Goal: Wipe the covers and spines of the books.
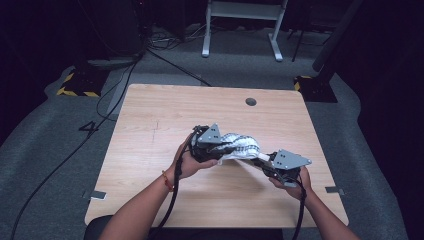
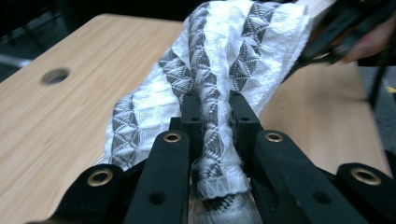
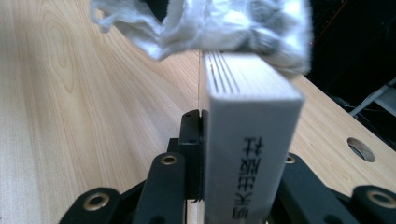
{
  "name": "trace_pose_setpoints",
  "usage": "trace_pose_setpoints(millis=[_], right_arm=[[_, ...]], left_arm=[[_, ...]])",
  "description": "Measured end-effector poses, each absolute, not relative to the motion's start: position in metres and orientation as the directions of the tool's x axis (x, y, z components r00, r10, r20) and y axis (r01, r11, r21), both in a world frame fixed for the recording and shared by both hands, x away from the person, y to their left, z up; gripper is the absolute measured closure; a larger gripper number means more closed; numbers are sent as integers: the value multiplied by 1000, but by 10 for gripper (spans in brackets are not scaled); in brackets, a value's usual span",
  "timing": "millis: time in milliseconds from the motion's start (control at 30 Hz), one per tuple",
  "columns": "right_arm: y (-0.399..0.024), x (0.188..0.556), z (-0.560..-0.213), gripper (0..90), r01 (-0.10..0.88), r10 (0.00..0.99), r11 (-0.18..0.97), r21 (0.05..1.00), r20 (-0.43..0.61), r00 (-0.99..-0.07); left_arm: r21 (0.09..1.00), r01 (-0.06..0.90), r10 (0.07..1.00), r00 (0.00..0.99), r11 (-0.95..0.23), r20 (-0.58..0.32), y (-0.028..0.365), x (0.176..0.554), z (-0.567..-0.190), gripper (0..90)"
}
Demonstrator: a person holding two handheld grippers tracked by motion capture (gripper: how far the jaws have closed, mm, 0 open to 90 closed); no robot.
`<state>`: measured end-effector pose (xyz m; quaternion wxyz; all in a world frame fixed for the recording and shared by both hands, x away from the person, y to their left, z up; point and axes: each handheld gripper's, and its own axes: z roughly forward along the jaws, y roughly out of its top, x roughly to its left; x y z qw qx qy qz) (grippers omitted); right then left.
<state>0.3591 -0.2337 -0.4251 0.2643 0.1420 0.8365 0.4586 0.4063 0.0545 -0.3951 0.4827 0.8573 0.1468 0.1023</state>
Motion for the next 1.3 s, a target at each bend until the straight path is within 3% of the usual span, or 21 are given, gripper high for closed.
trace_pose_setpoints(millis=[200,567,733,933,1300], right_arm=[[-231,359,-425,756,-11,477,541,841,-317,-819],[-217,362,-418,756,-47,461,563,825,-361,-811],[-218,364,-409,756,-65,474,560,826,-383,-793],[-220,365,-403,756,-78,482,556,827,-397,-781],[-224,362,-386,756,-113,487,509,854,-394,-780]], left_arm=[[865,201,399,917,-459,-1,71,413,-398,806],[876,35,250,963,-481,99,30,379,-366,803],[868,13,261,956,-496,135,27,378,-363,803],[874,72,365,923,-481,125,50,395,-370,805],[908,229,596,803,-349,27,112,434,-395,806]])
